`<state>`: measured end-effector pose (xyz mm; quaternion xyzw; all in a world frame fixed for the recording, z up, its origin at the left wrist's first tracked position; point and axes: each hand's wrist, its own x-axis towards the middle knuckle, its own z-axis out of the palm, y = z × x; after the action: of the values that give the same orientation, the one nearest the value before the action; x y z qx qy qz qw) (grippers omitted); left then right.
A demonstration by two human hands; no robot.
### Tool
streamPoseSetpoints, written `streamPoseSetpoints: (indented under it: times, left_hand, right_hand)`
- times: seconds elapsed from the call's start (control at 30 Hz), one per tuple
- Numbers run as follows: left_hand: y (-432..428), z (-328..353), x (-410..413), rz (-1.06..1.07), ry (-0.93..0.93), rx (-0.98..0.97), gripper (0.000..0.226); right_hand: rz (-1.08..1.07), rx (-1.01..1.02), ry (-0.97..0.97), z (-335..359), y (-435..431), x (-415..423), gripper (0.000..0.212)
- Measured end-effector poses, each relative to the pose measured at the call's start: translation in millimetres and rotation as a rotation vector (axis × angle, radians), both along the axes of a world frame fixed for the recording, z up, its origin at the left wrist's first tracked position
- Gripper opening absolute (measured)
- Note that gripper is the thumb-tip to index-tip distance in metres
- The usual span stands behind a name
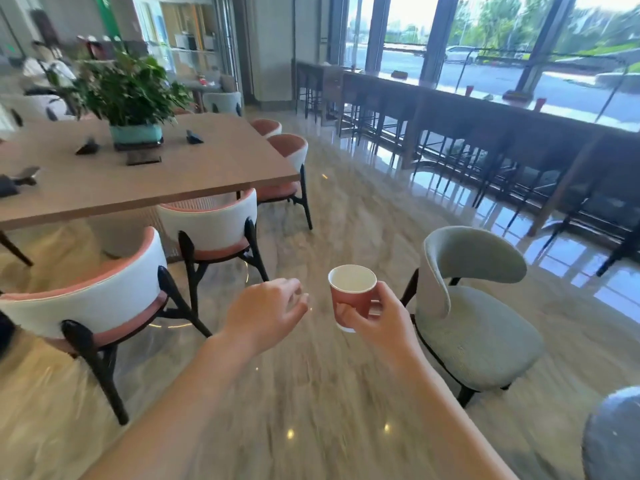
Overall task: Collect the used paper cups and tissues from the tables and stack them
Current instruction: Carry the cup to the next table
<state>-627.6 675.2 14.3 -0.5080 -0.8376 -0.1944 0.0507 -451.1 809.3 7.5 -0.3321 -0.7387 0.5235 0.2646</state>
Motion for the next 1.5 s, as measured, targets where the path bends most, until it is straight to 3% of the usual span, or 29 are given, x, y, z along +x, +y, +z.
streamPoseSetpoints:
  times: [0.2,0.4,0.8,1.03,1.33,1.5]
  left_hand:
    - [64.5,11.5,-110.7,0.011,-0.007,-0.018,0.034]
    - [147.9,15.9,-191.8,0.002,-0.008,-0.012,0.033]
    - [326.5,33.1,-375.1,0.093,-0.01,-0.015,0.03]
    - [405.7,50.4,-478.7,0.172,0.012,0.024,0.029]
    - [597.2,30.8,-608.2,0.005,-0.003,0.013,0.027]
    - [732.6,35.7,-644.8,-0.183,-0.014,0.019,0.028]
  right_hand:
    - [0.008,-0.003,0.032,9.8,69.1,-110.7,0.032]
    - [-0.023,0.01,0.033,13.4,151.4,-195.2,0.05]
    - [0.073,-0.009,0.13,22.4,355.9,-400.5,0.03]
    - [0.136,0.024,0.119,33.8,451.0,-503.1,0.031]
    - [-0.047,0.028,0.103,17.6,613.6,-601.7,0.034]
    - [-0.244,0.03,0.106,19.5,706.1,-607.1,0.041]
